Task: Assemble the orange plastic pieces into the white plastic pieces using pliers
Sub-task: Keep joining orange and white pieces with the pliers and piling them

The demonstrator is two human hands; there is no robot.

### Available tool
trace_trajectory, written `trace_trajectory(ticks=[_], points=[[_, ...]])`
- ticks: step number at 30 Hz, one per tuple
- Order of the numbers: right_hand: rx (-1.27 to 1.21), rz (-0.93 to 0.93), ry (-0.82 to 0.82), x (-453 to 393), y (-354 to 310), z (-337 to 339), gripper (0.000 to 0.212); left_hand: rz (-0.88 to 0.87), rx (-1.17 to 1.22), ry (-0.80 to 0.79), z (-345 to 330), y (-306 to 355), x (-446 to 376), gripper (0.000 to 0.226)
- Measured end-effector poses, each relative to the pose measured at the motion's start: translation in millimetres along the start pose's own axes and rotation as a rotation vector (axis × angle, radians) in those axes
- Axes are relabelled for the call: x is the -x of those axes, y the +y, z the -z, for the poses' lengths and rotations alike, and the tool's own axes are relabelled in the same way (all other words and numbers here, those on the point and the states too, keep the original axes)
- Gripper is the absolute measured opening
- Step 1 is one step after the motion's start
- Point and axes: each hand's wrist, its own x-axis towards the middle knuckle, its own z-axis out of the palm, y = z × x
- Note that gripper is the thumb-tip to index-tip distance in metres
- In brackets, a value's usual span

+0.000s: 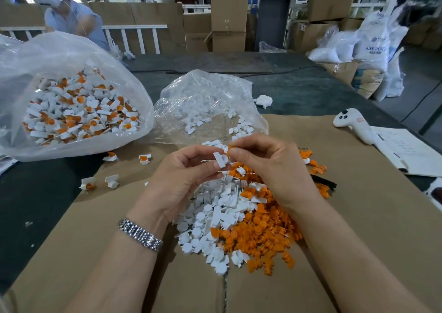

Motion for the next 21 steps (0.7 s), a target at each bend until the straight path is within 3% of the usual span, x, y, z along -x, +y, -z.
trace_trajectory(ticks=[13, 21], points=[[0.195, 0.084, 0.062, 3.0, 7.1, -16.1, 0.004, -0.085, -0.046, 0.033, -3.3, 0.7, 2.6, 0.033], [0.137, 0.038, 0.129, 5.0, 12.2, -27.3, 0.009, -0.174, -0.198, 0.116, -4.4, -5.9, 1.6, 0.023]])
